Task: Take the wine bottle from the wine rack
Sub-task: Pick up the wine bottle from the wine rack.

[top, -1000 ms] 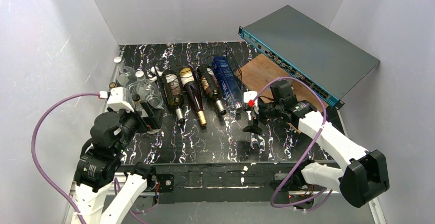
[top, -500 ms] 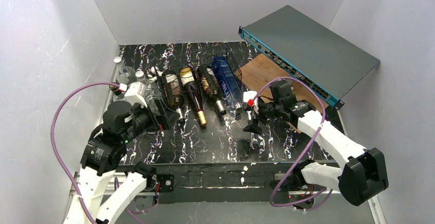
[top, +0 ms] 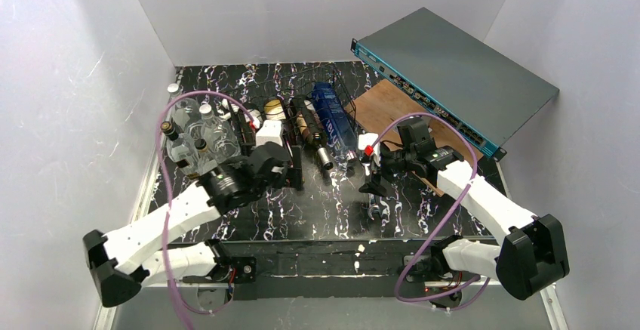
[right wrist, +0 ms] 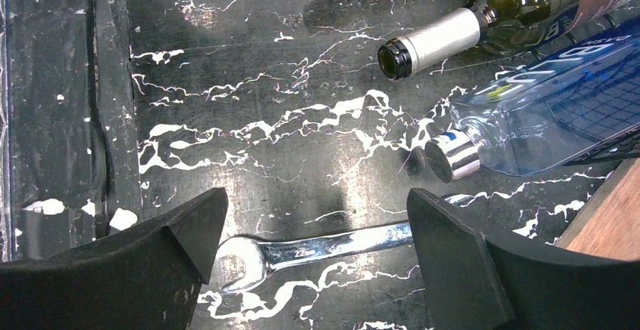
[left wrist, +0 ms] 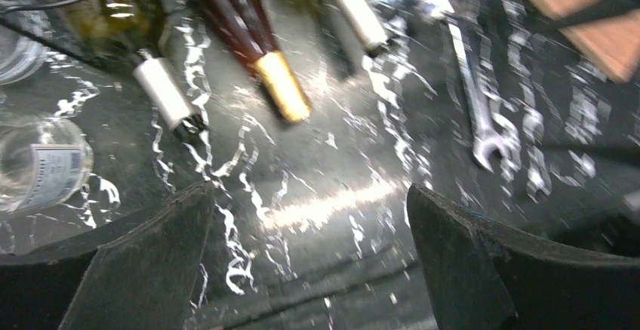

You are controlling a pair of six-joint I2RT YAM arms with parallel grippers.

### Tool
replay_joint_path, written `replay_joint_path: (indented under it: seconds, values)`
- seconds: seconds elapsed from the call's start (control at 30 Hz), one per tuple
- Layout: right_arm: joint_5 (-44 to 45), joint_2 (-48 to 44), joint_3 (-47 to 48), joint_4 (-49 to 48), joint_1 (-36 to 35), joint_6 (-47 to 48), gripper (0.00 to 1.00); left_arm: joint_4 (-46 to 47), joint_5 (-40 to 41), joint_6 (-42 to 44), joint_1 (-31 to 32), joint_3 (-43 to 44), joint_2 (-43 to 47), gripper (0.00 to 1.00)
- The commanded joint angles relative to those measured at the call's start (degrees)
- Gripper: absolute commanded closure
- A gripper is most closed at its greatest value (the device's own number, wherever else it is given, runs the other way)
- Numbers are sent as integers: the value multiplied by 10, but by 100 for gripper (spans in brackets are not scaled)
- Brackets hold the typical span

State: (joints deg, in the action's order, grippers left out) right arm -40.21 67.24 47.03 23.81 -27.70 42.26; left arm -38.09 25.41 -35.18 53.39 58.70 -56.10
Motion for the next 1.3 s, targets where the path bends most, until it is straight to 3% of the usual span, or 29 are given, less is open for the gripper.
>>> replay_joint_path:
  seconds: [0.0, 0.13, 0.27, 0.37, 0.6, 0.83, 1.27]
  values:
    - [0, -1, -3, -7, 3, 10, 2, 88, 170, -37, 2, -58, -36, 2]
    - [-1, -3, -4, -7, 3, 12, 2, 184, 247, -31, -3, -131, -42, 4]
    - [-3, -5, -4, -7, 3, 12, 2, 226, 262, -49, -38, -170, -49, 9]
    - [-4, -6, -4, -6, 3, 12, 1, 245, 230, -53, -76, -183, -63, 10]
    - [-2, -7, -5, -6, 3, 15, 2, 265, 183, -58, -135, -191, -109, 22]
    - [-1, -8, -7, -5, 3, 17, 2, 279, 163, -64, -154, -187, -158, 40]
    - [1, -11, -8, -6, 2, 19, 2, 324, 123, -51, -196, -177, -245, 43]
